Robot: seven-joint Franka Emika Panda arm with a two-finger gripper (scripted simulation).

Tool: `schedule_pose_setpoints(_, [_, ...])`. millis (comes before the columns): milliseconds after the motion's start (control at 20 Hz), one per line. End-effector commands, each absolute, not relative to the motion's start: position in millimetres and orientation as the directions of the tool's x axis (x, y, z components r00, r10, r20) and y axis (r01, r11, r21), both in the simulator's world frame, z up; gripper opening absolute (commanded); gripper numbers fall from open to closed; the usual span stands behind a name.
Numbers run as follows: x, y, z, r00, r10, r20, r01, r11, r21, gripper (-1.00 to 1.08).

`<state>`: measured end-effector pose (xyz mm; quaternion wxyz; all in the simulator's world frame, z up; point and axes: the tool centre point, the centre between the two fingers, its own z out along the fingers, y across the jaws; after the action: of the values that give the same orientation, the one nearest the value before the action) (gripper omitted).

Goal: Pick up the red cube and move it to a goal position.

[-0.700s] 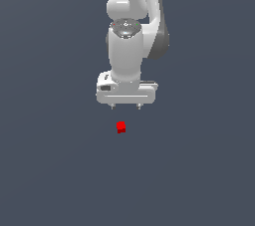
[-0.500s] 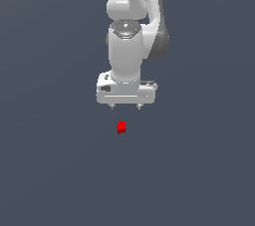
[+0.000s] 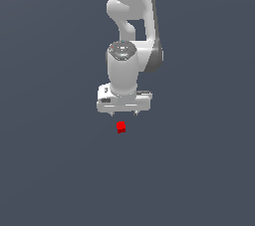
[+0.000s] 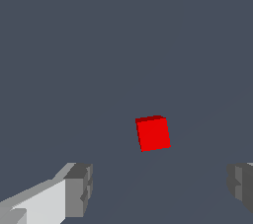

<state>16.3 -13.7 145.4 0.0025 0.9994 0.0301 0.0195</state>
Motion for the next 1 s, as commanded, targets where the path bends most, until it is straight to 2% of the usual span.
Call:
schedule_pose_setpoints(0, [15.6,-17.0,122.8,0.996,0.086,0.031,0.086,-0.996,0.005,1.0])
schedule_pose_setpoints(450, [15.7,-28.2,44.3,0.984,0.18,0.008,0.18,-0.984,0.0,1.0])
schedule_pose_setpoints(950, [16.8,-32.6,16.0,0.977,0.214,-0.001,0.214,-0.977,-0.001,1.0])
